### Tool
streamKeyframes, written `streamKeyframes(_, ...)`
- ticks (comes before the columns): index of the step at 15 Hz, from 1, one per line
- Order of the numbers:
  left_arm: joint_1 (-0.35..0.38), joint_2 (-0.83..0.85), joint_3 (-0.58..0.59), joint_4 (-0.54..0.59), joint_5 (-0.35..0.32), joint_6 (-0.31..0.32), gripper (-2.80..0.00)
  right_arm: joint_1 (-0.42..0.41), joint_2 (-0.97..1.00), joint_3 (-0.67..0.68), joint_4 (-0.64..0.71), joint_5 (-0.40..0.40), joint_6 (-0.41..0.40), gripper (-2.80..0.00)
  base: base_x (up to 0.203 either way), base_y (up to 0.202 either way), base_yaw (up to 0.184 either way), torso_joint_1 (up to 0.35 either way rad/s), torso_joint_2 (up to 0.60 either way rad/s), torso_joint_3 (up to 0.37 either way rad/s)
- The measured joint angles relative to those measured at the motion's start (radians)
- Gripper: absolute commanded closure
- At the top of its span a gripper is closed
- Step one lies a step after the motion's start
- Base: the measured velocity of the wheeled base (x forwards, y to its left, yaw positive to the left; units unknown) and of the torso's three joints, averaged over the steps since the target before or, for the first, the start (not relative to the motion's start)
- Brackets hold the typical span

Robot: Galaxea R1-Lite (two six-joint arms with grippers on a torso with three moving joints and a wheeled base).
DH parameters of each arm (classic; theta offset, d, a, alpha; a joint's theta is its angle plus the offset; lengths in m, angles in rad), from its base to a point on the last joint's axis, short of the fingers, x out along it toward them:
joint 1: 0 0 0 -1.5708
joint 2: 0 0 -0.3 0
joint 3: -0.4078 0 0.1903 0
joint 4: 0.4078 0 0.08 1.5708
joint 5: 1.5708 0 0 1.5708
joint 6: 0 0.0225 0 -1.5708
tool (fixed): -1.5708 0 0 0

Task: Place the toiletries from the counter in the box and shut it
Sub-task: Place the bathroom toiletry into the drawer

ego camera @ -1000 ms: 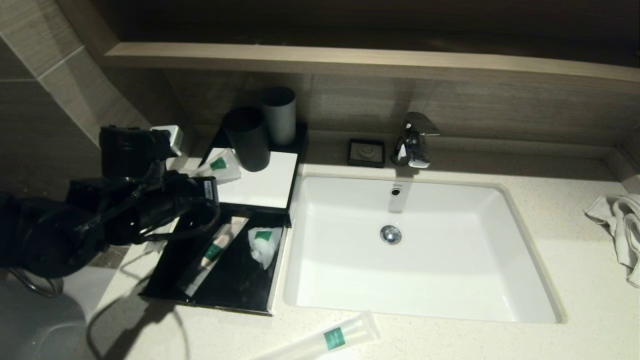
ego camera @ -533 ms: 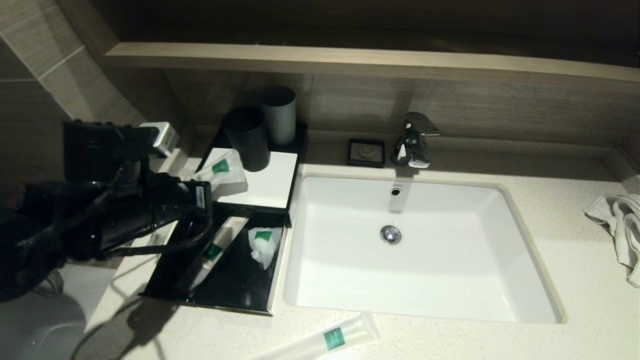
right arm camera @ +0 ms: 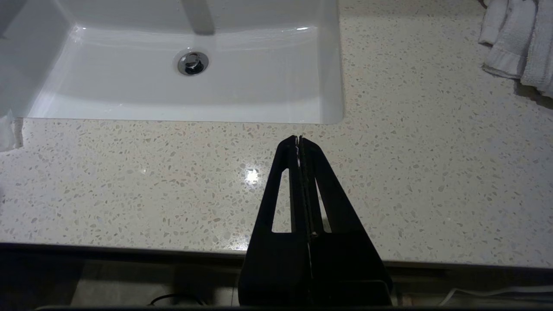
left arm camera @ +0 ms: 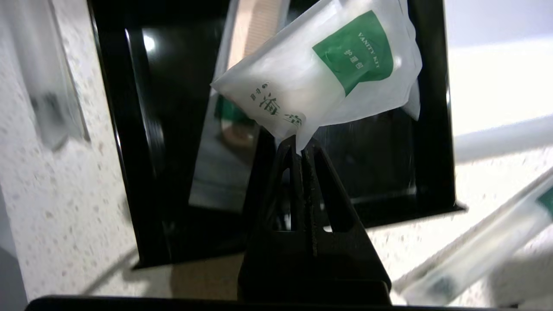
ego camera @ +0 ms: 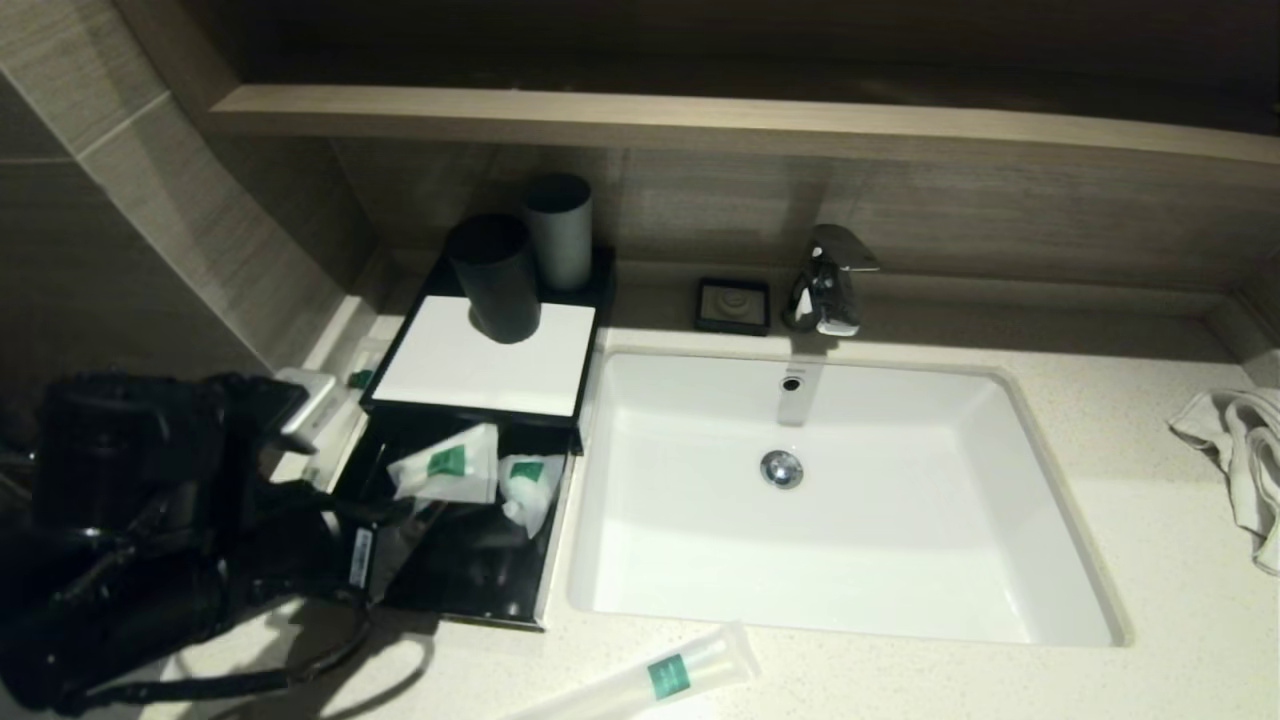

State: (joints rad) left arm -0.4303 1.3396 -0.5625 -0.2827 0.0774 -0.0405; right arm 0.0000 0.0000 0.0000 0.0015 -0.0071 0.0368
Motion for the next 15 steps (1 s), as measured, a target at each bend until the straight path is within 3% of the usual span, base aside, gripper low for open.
streamKeyframes(6,-0.009,-0.023,0.097,-0.003,-0.027,0.009,0.0,0.0,0.0,0.0,0.0,-0.001,0.0,0.0,0.0,0.0,0.0,0.0,0.0,0.0)
streamKeyframes(15,-0.01,0.065,0.074,-0.004,-0.056,0.01,0.0,0.0,0.0,0.0,0.0,-0.001,0.0,0.0,0.0,0.0,0.0,0.0,0.0,0.0)
